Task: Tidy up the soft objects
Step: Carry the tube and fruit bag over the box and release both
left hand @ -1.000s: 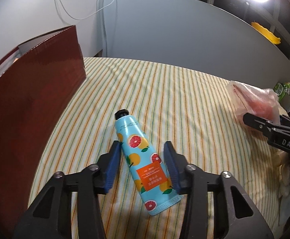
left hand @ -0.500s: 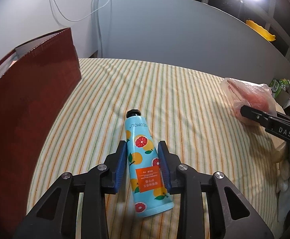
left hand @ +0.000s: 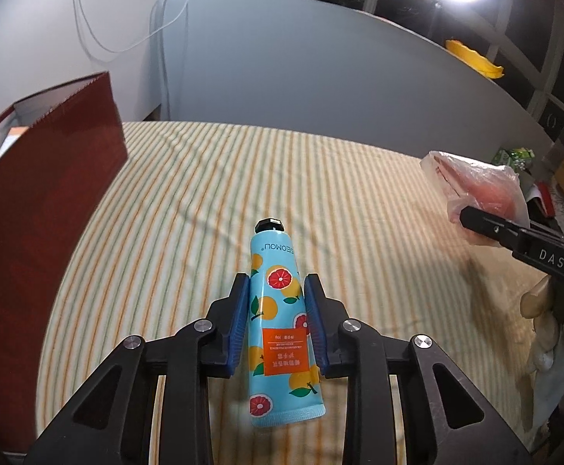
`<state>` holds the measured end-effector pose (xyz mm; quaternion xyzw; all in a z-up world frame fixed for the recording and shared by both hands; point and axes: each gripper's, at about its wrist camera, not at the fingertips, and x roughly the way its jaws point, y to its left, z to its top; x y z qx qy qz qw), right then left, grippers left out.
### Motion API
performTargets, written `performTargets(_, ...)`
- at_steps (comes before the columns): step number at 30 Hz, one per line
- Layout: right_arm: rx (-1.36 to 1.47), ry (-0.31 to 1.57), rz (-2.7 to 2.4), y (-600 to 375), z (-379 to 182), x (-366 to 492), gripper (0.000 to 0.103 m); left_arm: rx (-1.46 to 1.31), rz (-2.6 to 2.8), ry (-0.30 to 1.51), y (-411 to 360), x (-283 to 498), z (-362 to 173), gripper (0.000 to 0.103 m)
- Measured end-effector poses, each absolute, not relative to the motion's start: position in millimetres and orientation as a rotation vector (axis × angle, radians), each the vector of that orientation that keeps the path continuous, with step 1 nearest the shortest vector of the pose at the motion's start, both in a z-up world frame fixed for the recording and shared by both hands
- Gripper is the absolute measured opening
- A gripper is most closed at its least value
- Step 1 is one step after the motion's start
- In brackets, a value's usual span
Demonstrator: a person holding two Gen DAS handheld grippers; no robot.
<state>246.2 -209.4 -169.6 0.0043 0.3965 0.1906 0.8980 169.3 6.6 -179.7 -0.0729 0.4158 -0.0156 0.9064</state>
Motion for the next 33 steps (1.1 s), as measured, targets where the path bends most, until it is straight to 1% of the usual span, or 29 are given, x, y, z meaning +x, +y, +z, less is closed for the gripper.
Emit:
performTargets(6, 0.004, 0.807, 0.393, -214, -156, 231, 0.047, -0.169, -0.060, 0.830, 10, 161, -165, 0.027)
performTargets(13, -0.012, 0.787, 0.432, -197, -133, 217, 0.047, -0.179, -0.064, 0.778, 27, 141, -138, 0.027)
performTargets(22, -0.043, 0.749, 0.577, -128, -93, 208, 0.047, -0.214, 0.004, 0.690, 85, 102, -100, 0.027)
performTargets(33, -0.135, 0.742, 0.765, -12, -67, 202, 0.047, -0.259, 0.180, 0.639, 184, 61, -86, 0.027)
